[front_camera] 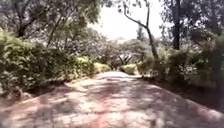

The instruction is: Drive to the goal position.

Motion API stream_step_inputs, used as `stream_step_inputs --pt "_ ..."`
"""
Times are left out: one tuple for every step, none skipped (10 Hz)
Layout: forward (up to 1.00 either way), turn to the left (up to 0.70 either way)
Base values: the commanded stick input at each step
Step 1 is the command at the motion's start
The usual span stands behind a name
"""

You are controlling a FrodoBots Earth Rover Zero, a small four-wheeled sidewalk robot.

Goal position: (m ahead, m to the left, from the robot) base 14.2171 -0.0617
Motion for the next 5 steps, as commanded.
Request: stream_step_inputs --pt "0.70 0.00" --pt "0.70 0.00" --pt "0.70 0.00" --pt "0.70 0.00" --pt "0.70 0.00"
